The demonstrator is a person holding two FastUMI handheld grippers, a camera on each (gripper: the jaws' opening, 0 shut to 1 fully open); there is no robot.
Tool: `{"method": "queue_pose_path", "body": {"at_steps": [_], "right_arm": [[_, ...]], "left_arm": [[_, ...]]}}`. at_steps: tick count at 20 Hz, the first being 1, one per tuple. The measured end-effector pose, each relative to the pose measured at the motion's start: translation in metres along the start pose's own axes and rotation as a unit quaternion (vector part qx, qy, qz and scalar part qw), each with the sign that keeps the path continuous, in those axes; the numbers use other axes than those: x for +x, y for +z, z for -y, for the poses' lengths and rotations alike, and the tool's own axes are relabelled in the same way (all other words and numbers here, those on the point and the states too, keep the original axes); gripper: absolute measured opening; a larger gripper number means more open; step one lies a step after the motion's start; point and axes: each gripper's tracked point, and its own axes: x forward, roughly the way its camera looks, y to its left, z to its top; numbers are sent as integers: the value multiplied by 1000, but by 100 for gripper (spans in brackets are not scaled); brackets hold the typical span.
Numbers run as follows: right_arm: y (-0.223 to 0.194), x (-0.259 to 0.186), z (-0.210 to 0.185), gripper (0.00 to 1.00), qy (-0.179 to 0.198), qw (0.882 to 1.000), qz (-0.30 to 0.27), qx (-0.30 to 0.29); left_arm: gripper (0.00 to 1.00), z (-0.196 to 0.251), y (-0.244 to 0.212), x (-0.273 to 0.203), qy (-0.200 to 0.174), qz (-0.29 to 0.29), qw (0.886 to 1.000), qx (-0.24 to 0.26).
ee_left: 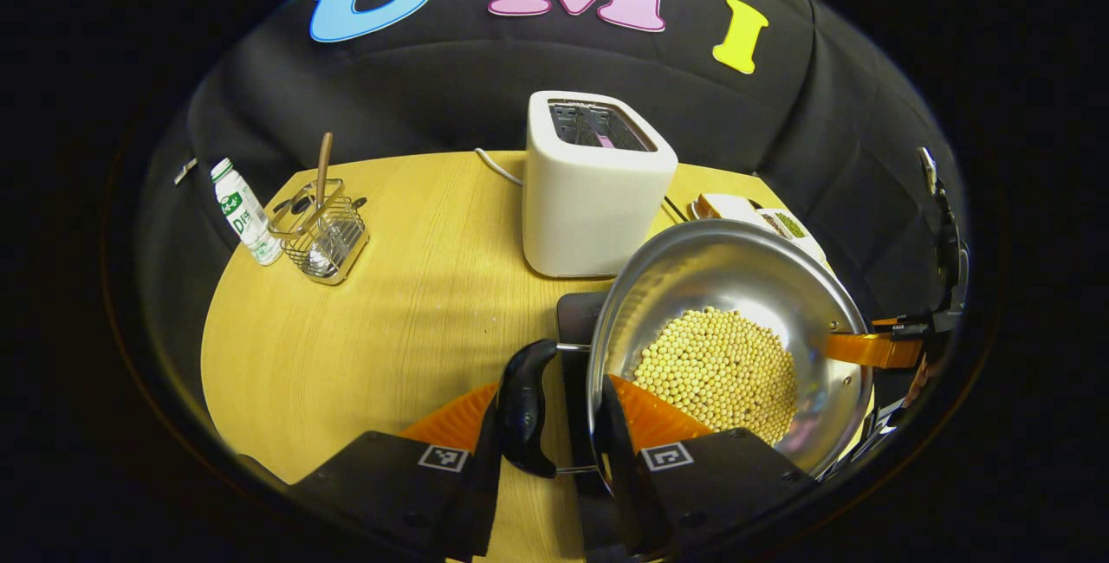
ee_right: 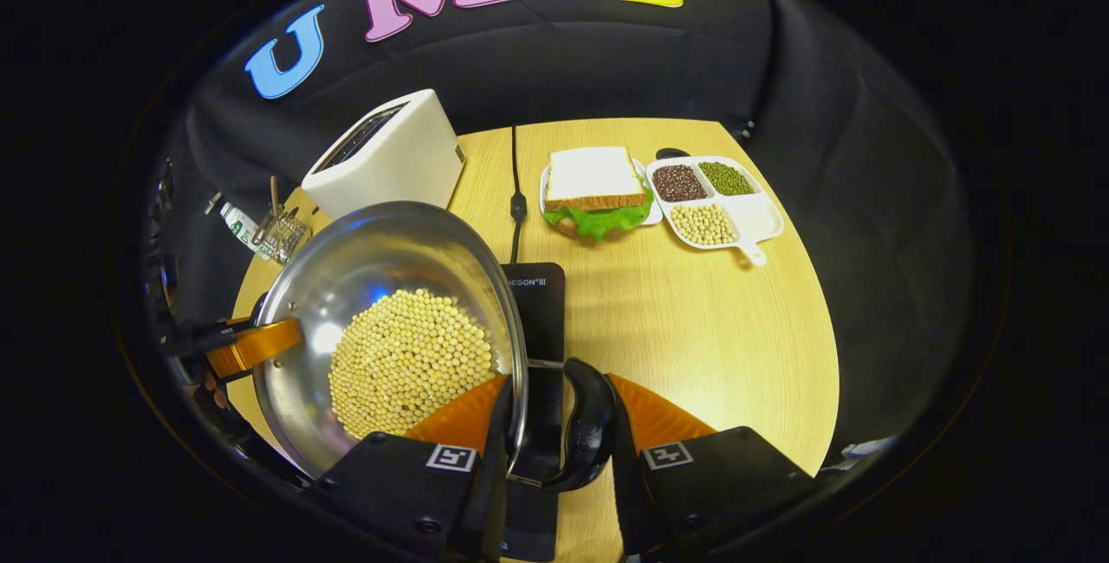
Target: First push the handle of the pot to place it horizontally, then grasp the pot with both hands and set it on the induction cooktop.
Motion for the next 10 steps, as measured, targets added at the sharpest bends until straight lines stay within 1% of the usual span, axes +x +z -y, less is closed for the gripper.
{"method": "queue_pose_path", "body": {"at_steps": [1, 2, 10], "right_arm": [[0, 0, -1, 51, 1, 1000, 0, 2], [1, 1, 0, 55, 2, 1000, 1, 3], [-1, 0, 1, 55, 0, 1000, 1, 10]], "left_arm": [[58, 1, 0, 1, 0, 0, 1000, -1], [58, 1, 0, 0, 0, -1, 1000, -2], [60, 0, 1, 0, 0, -4, 1000, -2]]}}
